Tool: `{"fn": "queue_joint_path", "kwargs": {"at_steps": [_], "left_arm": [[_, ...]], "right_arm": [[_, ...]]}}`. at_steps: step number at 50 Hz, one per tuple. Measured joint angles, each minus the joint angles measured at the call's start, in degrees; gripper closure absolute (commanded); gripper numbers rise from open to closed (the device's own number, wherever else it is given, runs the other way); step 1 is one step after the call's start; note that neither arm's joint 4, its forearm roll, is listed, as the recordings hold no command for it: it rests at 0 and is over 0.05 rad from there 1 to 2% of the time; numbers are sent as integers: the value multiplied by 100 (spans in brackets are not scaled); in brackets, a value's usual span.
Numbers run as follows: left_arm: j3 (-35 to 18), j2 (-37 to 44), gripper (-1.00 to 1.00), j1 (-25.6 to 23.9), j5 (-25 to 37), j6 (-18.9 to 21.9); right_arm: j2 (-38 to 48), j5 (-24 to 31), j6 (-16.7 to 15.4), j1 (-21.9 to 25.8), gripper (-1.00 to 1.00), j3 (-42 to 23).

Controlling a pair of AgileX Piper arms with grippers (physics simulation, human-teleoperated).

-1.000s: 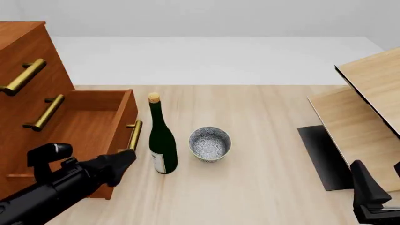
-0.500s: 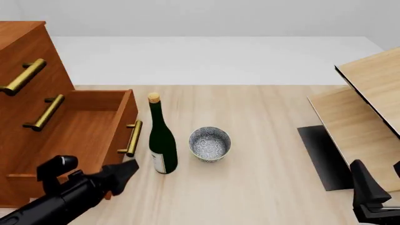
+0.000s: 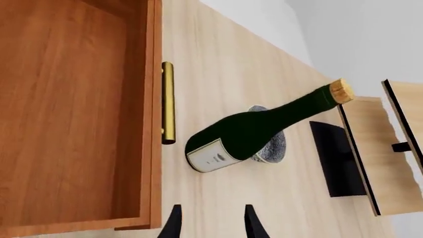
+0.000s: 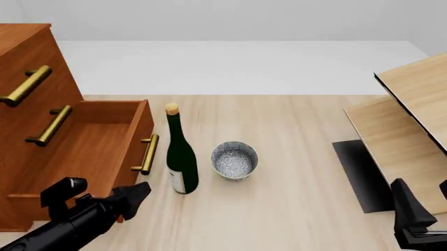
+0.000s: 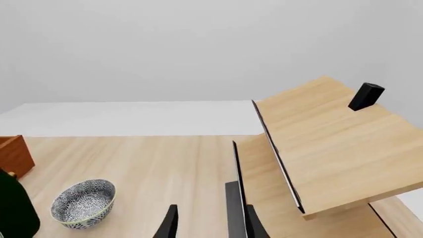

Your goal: Close the bottom drawer of the cabinet and open the top drawer.

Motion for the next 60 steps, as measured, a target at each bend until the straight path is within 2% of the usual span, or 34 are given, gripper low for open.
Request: {"fn": "queue_joint_path", "kwargs": {"at_steps": [14,60], "left_arm": [[-34,132,-100,252,-24,76],[-315,917,-100,1224,385,1027]], "right_arm": [[-9,8,-3,4,-100,0],[-21,10,-6,5,-100,-1]]}}
